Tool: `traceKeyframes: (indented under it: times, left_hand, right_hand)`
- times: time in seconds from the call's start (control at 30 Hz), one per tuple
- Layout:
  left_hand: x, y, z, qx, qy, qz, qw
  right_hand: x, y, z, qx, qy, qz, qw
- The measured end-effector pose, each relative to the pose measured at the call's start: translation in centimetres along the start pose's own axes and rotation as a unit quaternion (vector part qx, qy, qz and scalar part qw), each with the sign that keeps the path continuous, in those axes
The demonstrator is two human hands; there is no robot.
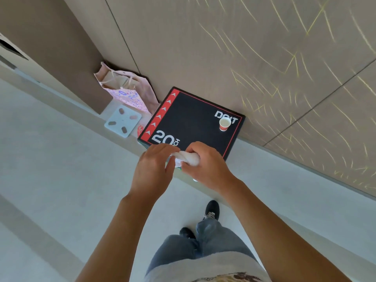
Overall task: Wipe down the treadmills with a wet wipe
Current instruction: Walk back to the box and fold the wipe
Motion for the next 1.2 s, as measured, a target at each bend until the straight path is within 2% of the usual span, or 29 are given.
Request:
traceKeyframes:
  times: [0.3,0.63,0.83,1.2]
  left_hand:
    - [5.9,-9.2,8.0,-0.015,-0.08,-0.005,0.997]
    - [11.3,-21.0,19.9,-0.047,-0.128,0.058,0.989]
    - [11.6,-27.9,29.0,-0.048,-0.154,0.082,0.983]
    - [11.5,-37.1,44.2,-0.044,-0.199,0.059,0.977]
  right_hand:
    - [7.0,8.1,6.4,-0.019,-0.008,0.068,0.997]
    - [12.4,18.7,14.2,-0.039,0.027,0.142,0.989]
    - [14.1,27.6,20.1,-0.036,0.037,0.185,0.981]
    - [16.5,41.1,28.2,-0.108,0.022,0.204,0.973]
Point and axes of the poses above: each hand's wrist, its own x-axis towards the middle knuckle, its own z-axis out of the palm, y = z × x, the point moved 5 cm from there along x, towards the middle knuckle, and after that the axes turned 8 degrees about -x, right-handed, at the moved point
